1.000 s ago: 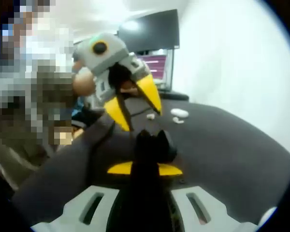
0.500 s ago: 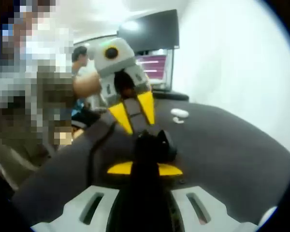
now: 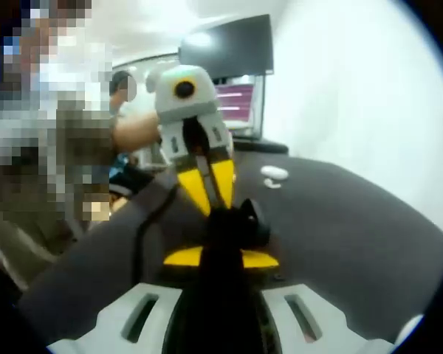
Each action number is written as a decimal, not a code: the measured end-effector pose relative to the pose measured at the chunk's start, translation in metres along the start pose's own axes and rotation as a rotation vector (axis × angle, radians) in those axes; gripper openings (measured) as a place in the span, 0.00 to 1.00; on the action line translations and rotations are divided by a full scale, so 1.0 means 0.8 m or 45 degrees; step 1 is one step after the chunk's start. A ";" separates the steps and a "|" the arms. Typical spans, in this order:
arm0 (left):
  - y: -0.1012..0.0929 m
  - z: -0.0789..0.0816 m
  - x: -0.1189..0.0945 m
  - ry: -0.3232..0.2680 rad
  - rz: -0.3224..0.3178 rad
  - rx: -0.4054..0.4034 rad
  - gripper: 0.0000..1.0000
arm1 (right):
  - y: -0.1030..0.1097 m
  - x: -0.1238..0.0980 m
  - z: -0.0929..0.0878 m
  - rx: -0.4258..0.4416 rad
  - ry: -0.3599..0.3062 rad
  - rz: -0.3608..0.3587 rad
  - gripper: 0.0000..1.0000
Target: Pick up three earphones and place each one into its charging case using tactile feedback, ensure that each earphone is properly inserted and securely positioned inside the case.
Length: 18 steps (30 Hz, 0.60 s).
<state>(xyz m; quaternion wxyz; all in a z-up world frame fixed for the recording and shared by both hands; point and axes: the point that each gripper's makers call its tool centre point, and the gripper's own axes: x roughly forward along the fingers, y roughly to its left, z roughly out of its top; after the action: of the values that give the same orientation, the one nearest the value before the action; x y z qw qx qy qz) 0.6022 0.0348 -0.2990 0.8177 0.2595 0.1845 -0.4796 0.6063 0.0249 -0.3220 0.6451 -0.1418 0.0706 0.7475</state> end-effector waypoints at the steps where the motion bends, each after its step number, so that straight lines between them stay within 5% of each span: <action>1: 0.000 0.000 -0.001 -0.004 0.005 0.000 0.04 | 0.000 0.000 0.000 0.000 0.000 0.000 0.19; 5: 0.008 0.007 -0.009 -0.071 0.035 -0.029 0.04 | 0.000 -0.001 0.000 0.000 -0.002 -0.003 0.19; 10: 0.046 0.007 -0.028 -0.132 0.145 -0.084 0.04 | 0.001 -0.001 0.000 -0.001 -0.002 -0.003 0.19; 13: 0.072 -0.013 -0.029 -0.070 0.208 -0.081 0.04 | 0.000 -0.001 0.000 0.000 -0.001 -0.002 0.19; 18: 0.088 -0.034 -0.006 0.001 0.201 -0.076 0.04 | 0.001 -0.001 0.000 0.001 -0.002 -0.001 0.19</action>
<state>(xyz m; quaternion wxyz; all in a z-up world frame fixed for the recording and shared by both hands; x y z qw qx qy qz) 0.6603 0.0833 -0.3009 0.8603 0.2489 0.1781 -0.4077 0.6056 0.0237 -0.3217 0.6456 -0.1408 0.0702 0.7473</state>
